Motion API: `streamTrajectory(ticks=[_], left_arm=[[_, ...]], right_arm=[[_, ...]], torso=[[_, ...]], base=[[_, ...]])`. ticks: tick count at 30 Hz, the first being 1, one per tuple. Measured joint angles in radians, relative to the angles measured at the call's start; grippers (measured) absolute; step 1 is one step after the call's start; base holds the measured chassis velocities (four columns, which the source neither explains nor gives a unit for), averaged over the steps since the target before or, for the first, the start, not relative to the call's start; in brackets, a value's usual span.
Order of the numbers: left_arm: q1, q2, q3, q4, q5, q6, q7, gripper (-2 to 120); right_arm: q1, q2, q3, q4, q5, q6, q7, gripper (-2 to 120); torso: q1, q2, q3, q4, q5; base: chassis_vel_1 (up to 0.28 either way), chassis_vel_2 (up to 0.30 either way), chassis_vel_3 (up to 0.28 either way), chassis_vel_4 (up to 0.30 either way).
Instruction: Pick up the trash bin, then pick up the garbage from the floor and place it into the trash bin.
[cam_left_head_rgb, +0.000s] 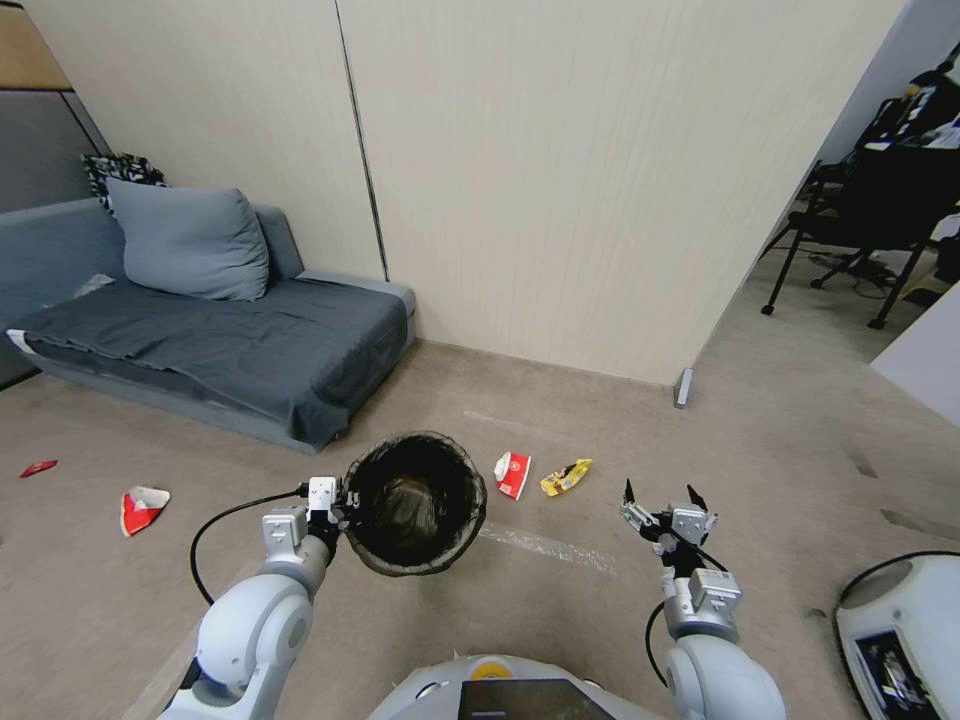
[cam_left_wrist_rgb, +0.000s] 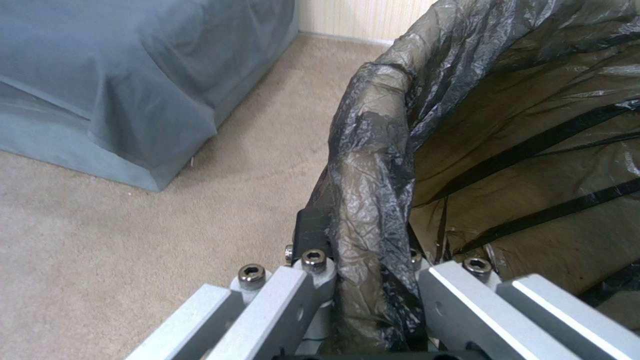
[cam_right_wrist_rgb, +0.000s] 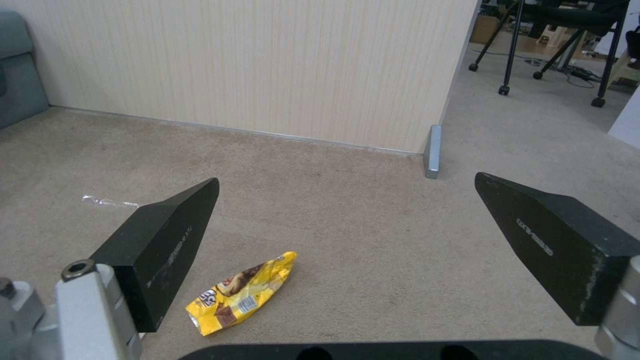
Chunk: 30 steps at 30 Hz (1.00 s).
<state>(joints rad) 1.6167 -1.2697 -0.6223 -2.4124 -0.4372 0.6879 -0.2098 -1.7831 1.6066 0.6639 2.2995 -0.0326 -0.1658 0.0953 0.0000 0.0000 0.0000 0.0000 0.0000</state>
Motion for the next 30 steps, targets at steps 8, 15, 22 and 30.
streamTrajectory(ticks=[8, 15, 22, 30], left_arm=[[0.028, -0.030, -0.003, -0.033, 0.001, 0.000, -0.013, 1], [0.044, -0.040, -0.010, -0.046, 0.013, 0.000, -0.013, 1], [0.063, -0.057, -0.016, -0.039, 0.044, -0.004, -0.010, 1], [0.073, -0.059, -0.021, -0.039, 0.050, -0.006, -0.008, 1]], right_arm=[[0.009, -0.013, 0.008, 0.002, 0.017, -0.008, 0.000, 100], [0.013, -0.023, 0.012, 0.002, 0.020, -0.009, -0.004, 100], [0.015, -0.022, 0.011, 0.000, 0.019, -0.008, -0.007, 100], [0.016, -0.021, 0.011, -0.001, 0.019, -0.006, -0.007, 100]], torso=[[0.000, 0.000, 0.000, 0.0000, 0.0000], [0.000, 0.000, 0.000, 0.0000, 0.0000], [0.000, 0.000, 0.000, 0.0001, 0.0000], [0.000, 0.000, 0.000, 0.0001, 0.0000]], base=[[0.000, 0.000, 0.000, 0.000], [0.000, 0.000, 0.000, 0.000], [0.000, 0.000, 0.000, 0.000], [0.000, 0.000, 0.000, 0.000]])
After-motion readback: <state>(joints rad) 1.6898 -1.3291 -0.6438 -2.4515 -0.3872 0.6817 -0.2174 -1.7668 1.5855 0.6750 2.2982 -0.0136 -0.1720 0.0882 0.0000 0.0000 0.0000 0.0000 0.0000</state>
